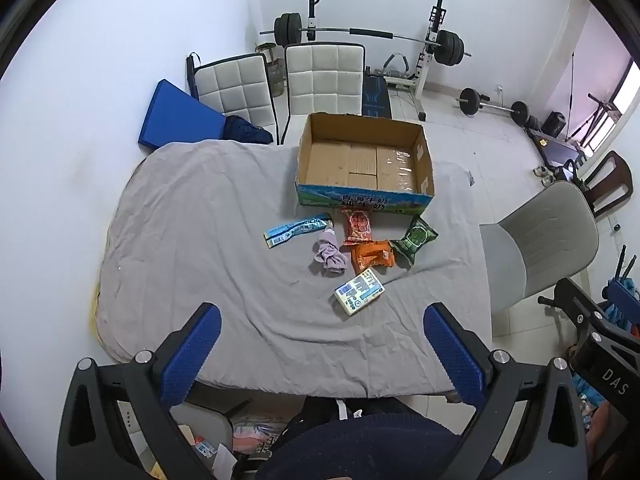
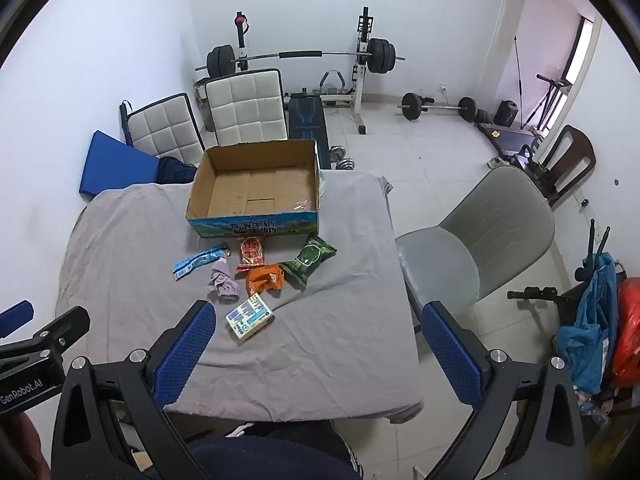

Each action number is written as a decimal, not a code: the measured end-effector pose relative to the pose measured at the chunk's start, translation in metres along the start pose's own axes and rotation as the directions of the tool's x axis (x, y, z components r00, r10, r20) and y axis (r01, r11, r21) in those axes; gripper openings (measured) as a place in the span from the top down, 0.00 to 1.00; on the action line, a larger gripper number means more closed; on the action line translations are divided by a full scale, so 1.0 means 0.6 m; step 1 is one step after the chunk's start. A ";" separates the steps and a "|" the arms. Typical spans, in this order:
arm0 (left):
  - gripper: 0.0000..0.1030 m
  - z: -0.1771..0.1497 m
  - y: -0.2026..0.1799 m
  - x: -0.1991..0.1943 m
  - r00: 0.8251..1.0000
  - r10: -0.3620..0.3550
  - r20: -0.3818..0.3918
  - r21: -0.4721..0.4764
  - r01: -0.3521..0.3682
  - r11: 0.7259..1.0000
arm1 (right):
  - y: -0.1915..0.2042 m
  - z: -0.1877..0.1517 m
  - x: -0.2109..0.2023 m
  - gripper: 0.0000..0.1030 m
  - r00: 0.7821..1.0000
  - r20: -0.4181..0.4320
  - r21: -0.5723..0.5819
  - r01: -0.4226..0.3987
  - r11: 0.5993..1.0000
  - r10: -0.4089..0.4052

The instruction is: Organize soft objects

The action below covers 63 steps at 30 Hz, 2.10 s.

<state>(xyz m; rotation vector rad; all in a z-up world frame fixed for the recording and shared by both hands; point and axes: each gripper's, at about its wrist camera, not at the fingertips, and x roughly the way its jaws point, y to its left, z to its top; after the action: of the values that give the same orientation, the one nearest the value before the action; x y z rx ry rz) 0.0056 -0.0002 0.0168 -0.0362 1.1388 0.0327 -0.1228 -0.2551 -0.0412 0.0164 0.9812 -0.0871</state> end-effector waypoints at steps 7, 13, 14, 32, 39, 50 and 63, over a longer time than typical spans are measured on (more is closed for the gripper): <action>0.00 -0.010 -0.007 -0.012 1.000 0.008 0.030 -0.002 -0.008 1.000 | -0.010 0.006 -0.018 0.00 1.000 0.013 0.006 -0.005 1.000 0.005; 0.00 -0.008 -0.012 -0.017 0.999 0.011 0.038 -0.002 -0.011 1.000 | -0.014 0.012 -0.028 0.00 1.000 0.017 0.008 -0.008 1.000 0.008; 0.00 -0.008 -0.013 -0.018 0.999 0.012 0.041 -0.001 -0.012 1.000 | -0.018 0.010 -0.030 0.00 1.000 0.022 0.011 -0.007 1.000 0.007; 0.00 -0.018 -0.018 -0.019 0.999 0.006 0.047 0.002 -0.006 1.000 | -0.033 0.005 -0.034 0.00 1.000 0.028 0.025 -0.007 1.000 0.006; 0.00 -0.019 -0.025 -0.026 0.998 0.009 0.067 0.008 -0.009 1.000 | -0.035 0.005 -0.036 0.00 0.999 0.034 0.023 -0.010 1.000 0.009; 0.00 -0.018 -0.031 -0.034 0.996 0.011 0.091 0.011 -0.012 1.000 | -0.026 0.003 -0.044 0.00 0.998 0.056 0.007 -0.021 1.000 0.020; 0.00 -0.011 -0.032 -0.038 0.994 0.014 0.105 0.010 -0.015 1.000 | -0.031 0.005 -0.051 0.00 0.997 0.076 0.018 -0.026 1.000 0.024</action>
<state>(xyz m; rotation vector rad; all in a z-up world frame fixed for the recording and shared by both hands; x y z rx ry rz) -0.0092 -0.0198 0.0348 -0.0169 1.0340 0.0410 -0.1388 -0.2716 -0.0133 0.0425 0.9042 -0.0735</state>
